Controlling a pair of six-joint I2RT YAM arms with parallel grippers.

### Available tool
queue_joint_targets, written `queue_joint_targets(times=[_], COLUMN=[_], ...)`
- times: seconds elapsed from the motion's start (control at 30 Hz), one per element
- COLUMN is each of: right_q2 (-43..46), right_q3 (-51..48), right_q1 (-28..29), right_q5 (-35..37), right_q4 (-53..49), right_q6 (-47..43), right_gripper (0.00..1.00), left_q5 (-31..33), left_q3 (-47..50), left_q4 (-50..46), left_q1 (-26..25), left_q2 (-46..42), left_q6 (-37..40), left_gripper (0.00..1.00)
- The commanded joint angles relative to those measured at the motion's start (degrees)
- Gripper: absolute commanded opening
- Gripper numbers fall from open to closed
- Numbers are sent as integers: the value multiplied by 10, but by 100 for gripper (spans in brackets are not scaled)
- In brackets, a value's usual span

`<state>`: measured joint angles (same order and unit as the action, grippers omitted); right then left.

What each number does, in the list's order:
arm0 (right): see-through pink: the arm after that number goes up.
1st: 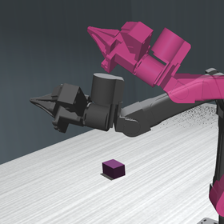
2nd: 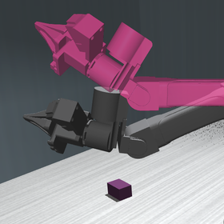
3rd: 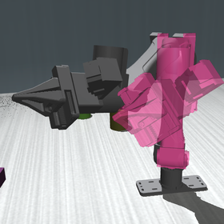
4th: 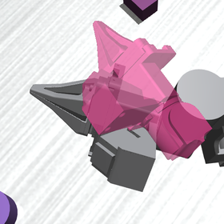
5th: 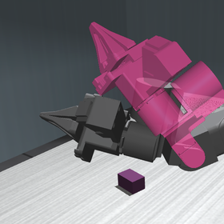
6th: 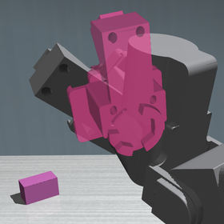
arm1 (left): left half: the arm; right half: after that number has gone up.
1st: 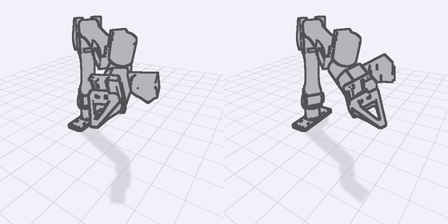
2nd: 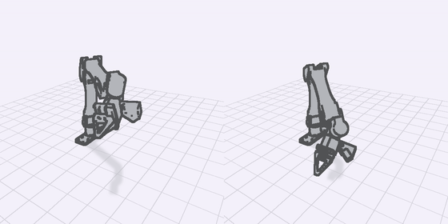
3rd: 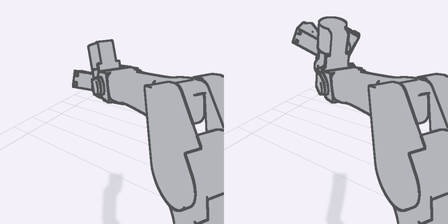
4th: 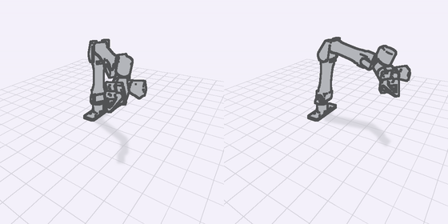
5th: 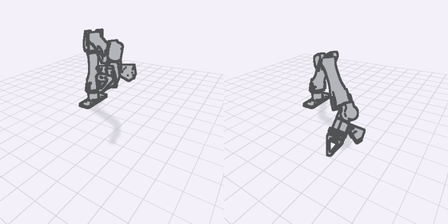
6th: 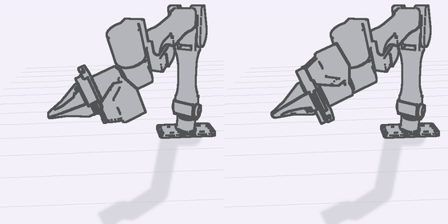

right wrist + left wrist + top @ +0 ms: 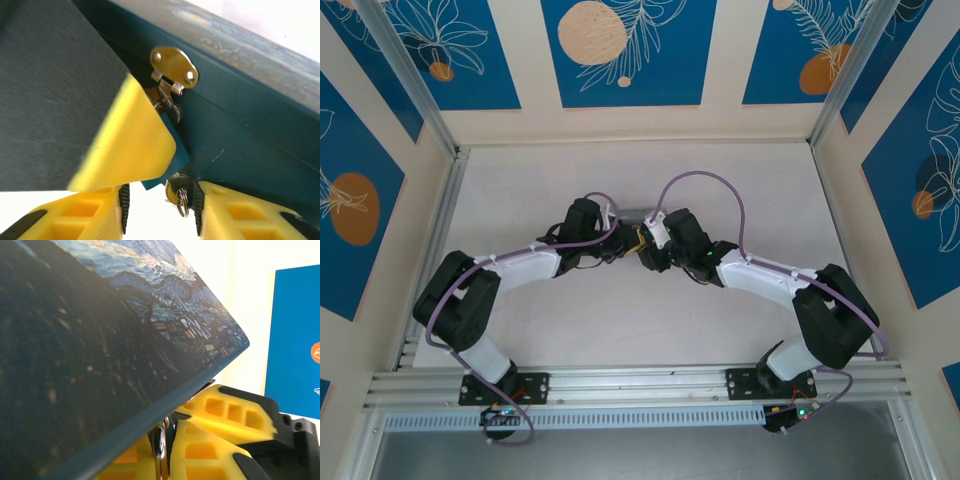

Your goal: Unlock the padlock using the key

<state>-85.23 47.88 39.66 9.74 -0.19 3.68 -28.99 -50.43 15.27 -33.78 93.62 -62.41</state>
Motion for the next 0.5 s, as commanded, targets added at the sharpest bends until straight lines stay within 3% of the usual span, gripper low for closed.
queue_joint_targets(times=[0.0, 0.47], right_q2=[-15, -22], right_q3=[18, 39], right_q1=[3, 2], right_q5=[18, 12], right_q4=[10, 21], right_q6=[-23, -13], right_gripper=[39, 28], left_q5=[-20, -24], left_q3=[-27, -24], left_q4=[14, 17], left_q1=[-1, -1], left_q2=[-2, 0], left_q6=[18, 19], left_gripper=[0, 0])
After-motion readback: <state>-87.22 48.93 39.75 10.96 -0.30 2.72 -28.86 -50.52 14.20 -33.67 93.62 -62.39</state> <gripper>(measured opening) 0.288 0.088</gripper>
